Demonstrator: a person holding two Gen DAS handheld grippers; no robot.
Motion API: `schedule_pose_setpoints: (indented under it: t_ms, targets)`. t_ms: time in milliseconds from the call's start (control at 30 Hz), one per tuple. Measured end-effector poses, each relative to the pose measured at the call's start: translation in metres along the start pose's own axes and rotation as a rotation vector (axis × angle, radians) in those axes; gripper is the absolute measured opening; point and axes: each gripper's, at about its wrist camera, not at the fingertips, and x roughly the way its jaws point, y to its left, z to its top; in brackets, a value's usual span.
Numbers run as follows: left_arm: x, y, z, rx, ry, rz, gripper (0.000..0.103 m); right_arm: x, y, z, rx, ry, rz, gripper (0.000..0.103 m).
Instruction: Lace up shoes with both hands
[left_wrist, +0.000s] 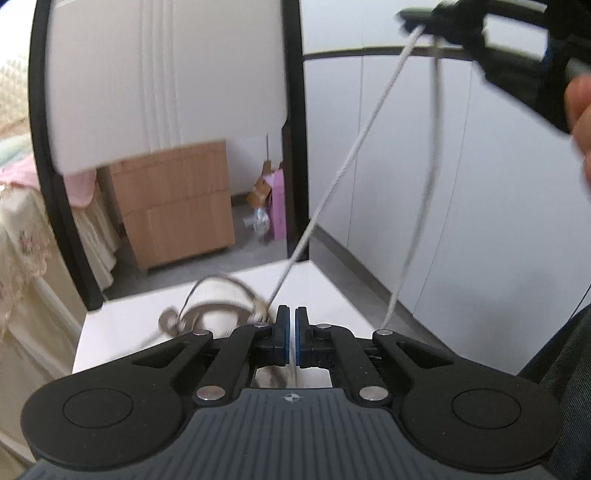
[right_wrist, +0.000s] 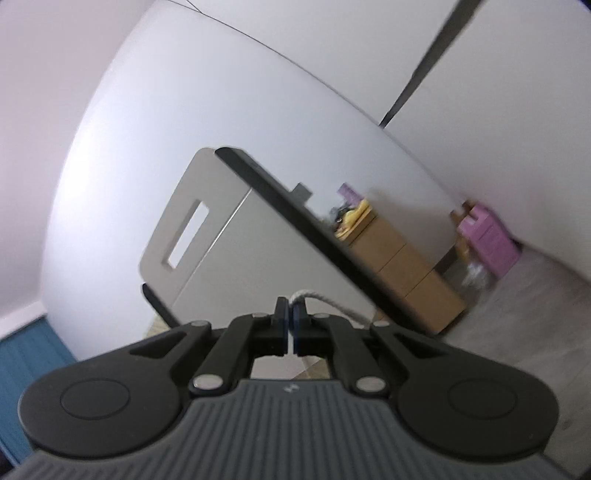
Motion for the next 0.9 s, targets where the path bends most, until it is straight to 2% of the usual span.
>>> schedule_pose_setpoints:
  t_ms: [67, 233, 300, 367, 400, 433, 500, 633, 767, 800, 867, 900]
  targets:
    - [-0.003, 0.006, -0.003, -0.034, -0.016, -0.034, 0.003, -0.002, 0.009, 0.005, -0.063, 0.018, -0.021, 0.003]
    - [-0.017, 0.015, -0.006, -0.040, -0.080, -0.088, 0.004, 0.003, 0.030, 0.005, -0.166, 0.069, -0.052, 0.003]
    - [-0.022, 0.016, -0.006, -0.045, -0.102, -0.096, 0.009, 0.005, 0.036, -0.002, -0.190, 0.096, -0.061, 0.003]
    - [-0.027, 0.016, -0.006, -0.043, -0.129, -0.105, 0.047, 0.006, 0.042, -0.012, -0.208, 0.124, -0.064, 0.003]
    - [-0.032, 0.015, -0.006, -0.038, -0.160, -0.114, 0.052, 0.006, 0.045, -0.017, -0.221, 0.142, -0.070, 0.004]
    - [-0.037, 0.014, -0.005, -0.024, -0.193, -0.129, 0.053, 0.005, 0.048, -0.023, -0.233, 0.162, -0.077, 0.004]
    - [-0.046, 0.010, -0.001, 0.014, -0.248, -0.156, 0.053, 0.001, 0.052, -0.034, -0.240, 0.204, -0.087, 0.004]
    - [-0.055, -0.004, 0.012, 0.085, -0.335, -0.164, 0.053, -0.002, 0.054, -0.056, -0.232, 0.278, -0.111, 0.004]
    - [-0.055, -0.010, 0.019, 0.107, -0.364, -0.212, 0.051, 0.001, 0.056, -0.070, -0.221, 0.314, -0.137, 0.004]
    - [-0.054, -0.011, 0.019, 0.109, -0.367, -0.213, 0.047, 0.002, 0.056, -0.073, -0.218, 0.321, -0.142, 0.004]
    - [-0.048, -0.012, 0.019, 0.109, -0.365, -0.201, 0.014, 0.005, 0.056, -0.078, -0.215, 0.330, -0.151, 0.004]
    - [-0.042, -0.011, 0.019, 0.107, -0.361, -0.189, 0.006, 0.005, 0.056, -0.079, -0.213, 0.328, -0.155, 0.004]
